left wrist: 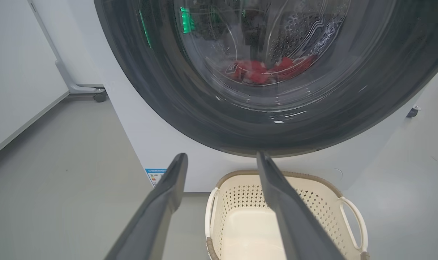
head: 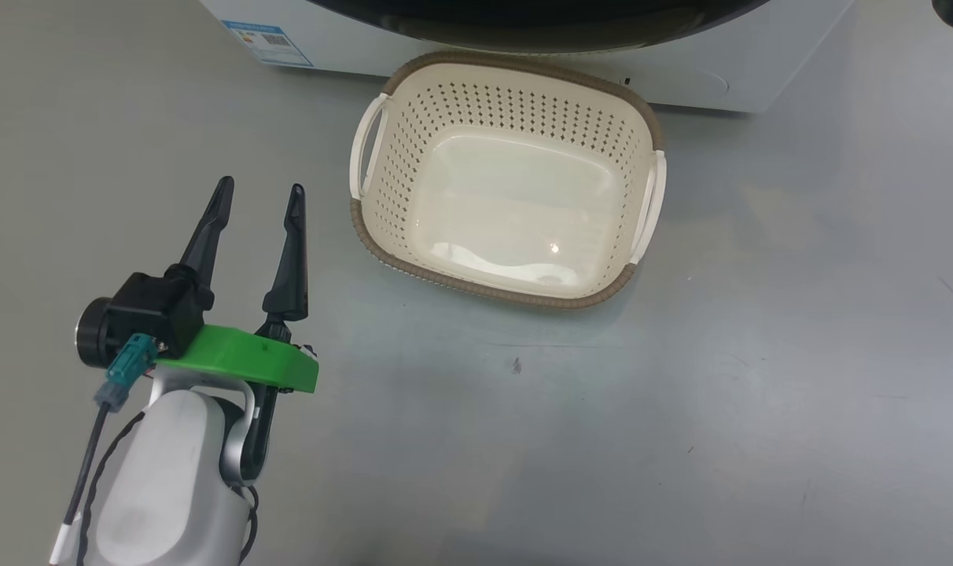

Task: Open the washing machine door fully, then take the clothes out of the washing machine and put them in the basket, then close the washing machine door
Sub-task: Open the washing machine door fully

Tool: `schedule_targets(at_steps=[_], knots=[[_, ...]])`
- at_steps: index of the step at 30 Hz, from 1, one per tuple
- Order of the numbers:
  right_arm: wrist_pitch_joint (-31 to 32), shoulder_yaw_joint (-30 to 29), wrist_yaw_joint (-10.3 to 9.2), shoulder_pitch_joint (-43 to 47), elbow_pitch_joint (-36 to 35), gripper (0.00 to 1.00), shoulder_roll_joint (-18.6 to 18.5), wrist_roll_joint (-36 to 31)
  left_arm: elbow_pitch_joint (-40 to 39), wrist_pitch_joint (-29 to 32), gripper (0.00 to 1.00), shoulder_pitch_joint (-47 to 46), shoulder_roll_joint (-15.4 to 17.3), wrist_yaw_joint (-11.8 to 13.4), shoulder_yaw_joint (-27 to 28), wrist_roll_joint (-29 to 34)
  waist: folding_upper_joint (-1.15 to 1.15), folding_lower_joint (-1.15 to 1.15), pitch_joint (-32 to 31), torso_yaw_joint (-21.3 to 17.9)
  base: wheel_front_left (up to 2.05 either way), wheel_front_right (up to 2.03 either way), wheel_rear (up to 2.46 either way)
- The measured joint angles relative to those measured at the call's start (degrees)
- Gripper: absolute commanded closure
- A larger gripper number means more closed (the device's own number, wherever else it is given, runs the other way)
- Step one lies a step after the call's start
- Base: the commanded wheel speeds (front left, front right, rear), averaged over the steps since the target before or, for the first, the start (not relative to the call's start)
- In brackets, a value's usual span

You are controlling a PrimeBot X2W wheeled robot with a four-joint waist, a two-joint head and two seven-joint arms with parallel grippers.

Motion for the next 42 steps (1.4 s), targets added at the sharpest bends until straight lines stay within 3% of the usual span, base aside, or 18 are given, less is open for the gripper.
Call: schedule_targets(at_steps=[24,42], knots=[[3.5,0.9,-0.19,-2.6,5.2,1.0,-1.1,-0.4,0.7,0.0,0.0,-0.2,-0.2,0.3,0.3,-1.6,0.0,0.0,0.4,1.0,0.0,0.0,0.0],[6.3,1.7,3.12,0.0,7.9,1.0,-0.7,0.7,1.7,0.0,0.0,-0.1,-0.2,1.1,0.8,-1.6,0.0,0.0,-2.1,-0.4,0.0,0.0,0.0]])
